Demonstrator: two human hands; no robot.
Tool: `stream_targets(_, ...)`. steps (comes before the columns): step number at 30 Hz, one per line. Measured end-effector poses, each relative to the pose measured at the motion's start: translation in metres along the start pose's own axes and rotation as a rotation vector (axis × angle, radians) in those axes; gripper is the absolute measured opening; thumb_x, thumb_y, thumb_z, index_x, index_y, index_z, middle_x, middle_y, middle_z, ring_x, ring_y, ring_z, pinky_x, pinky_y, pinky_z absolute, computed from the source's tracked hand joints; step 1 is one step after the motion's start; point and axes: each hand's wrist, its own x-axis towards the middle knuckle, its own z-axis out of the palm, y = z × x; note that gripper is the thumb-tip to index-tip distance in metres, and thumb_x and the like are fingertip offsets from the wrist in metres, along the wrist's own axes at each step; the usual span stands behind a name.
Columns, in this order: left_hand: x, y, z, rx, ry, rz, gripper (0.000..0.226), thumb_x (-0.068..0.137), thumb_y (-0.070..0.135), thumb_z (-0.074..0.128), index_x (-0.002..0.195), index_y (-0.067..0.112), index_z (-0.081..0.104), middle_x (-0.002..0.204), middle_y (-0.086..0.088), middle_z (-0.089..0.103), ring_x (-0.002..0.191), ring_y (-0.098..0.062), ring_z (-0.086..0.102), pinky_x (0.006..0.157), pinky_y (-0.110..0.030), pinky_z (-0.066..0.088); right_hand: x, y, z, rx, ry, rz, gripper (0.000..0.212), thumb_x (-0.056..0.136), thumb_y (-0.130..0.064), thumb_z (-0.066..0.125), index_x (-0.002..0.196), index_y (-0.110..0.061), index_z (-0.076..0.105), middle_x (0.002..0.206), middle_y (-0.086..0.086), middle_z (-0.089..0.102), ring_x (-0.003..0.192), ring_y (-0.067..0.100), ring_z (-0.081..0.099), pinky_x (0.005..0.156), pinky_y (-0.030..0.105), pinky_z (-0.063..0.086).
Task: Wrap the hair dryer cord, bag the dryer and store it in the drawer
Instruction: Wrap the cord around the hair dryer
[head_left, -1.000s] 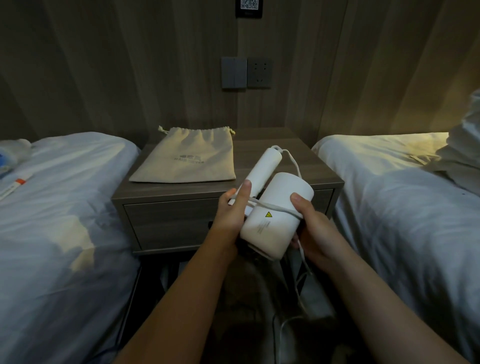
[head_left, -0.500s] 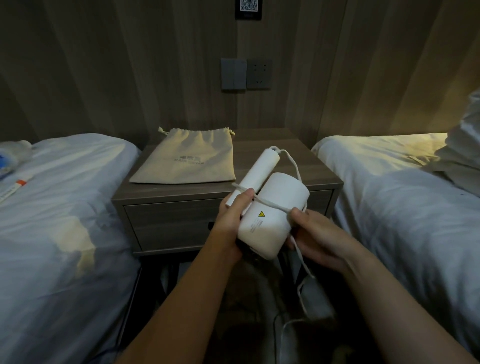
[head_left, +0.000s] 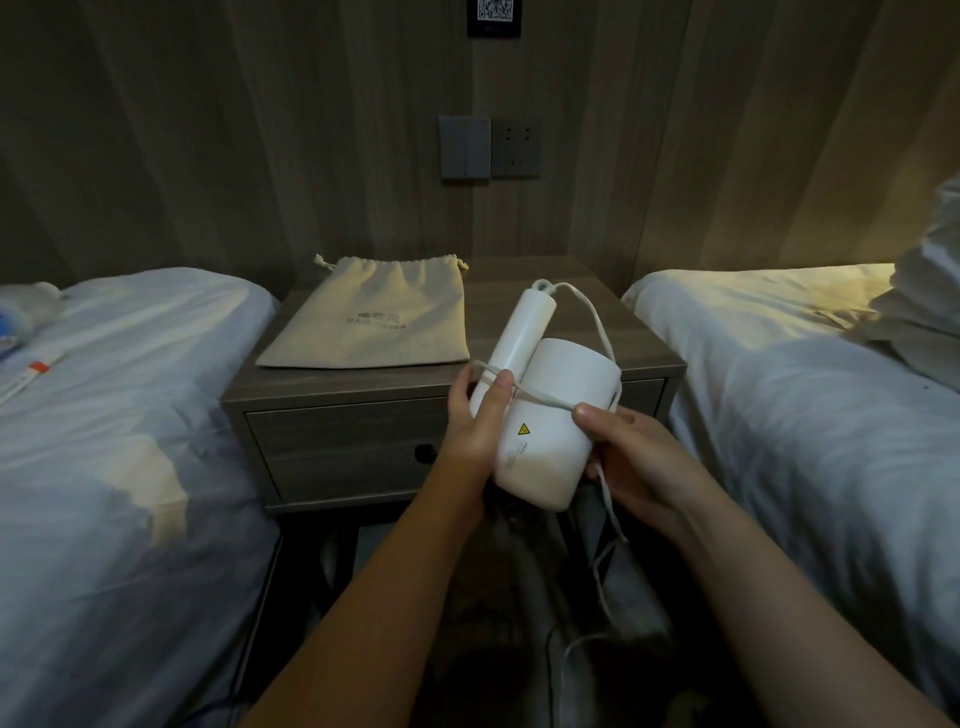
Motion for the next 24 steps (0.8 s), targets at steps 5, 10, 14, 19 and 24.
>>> stream_targets(5,-0.007,-0.001,-0.002,0.112,-0.19,0.045,0.082,0.086,0.031,0.058,0.147,0.037,0.003,0.125,0.005,0.047,0.105,-0.015,0.056,0.083,-0.033,0.052,-0.002,-0.004,-0.003,0.012,0.017,-0.012,0.037,0.068,-0.013,0.069,0.103,-0.003,0.062,0.106,0.02,0.066,0.099,0.034,0.06,0.094,0.05,0.043)
stream_targets(10,-0.01,-0.008,-0.001,0.143,-0.221,0.078,0.114,0.077,0.01,0.072,0.145,0.042,-0.014,0.141,0.002,0.036,0.109,-0.013,0.053,0.09,-0.036,0.049,-0.003,-0.01,-0.008,-0.029,0.002,-0.013,0.038,0.061,-0.02,0.07,0.095,-0.004,0.062,0.078,0.009,0.069,0.062,0.014,0.065,0.049,0.023,0.05)
stream_targets(14,-0.01,-0.004,-0.005,0.319,-0.245,0.11,0.126,0.068,0.013,0.081,0.141,0.05,-0.016,0.154,0.006,0.018,0.12,-0.014,0.042,0.095,-0.036,0.044,-0.01,-0.021,-0.013,-0.224,-0.014,0.009,0.024,0.068,-0.016,0.075,0.084,-0.006,0.061,0.066,0.005,0.066,0.05,0.009,0.059,0.042,0.02,0.038)
stream_targets(19,-0.01,-0.003,-0.007,0.432,-0.262,0.178,0.127,0.065,0.016,0.083,0.138,0.056,-0.013,0.154,0.012,0.014,0.109,-0.002,0.041,0.077,-0.017,0.042,-0.018,-0.028,-0.008,-0.338,0.054,0.055,0.012,0.084,-0.005,0.062,0.073,-0.006,0.058,0.036,-0.007,0.057,0.033,0.0,0.053,0.034,0.011,0.038)
stream_targets(24,-0.008,-0.003,-0.007,0.504,-0.179,0.247,0.12,0.064,0.018,0.083,0.14,0.056,-0.002,0.148,0.01,0.024,0.106,0.0,0.043,0.076,-0.016,0.041,-0.014,-0.024,-0.011,-0.717,0.154,0.099,0.036,0.072,-0.046,0.072,0.078,-0.011,0.066,0.059,-0.003,0.063,0.05,0.008,0.055,0.048,0.022,0.04)
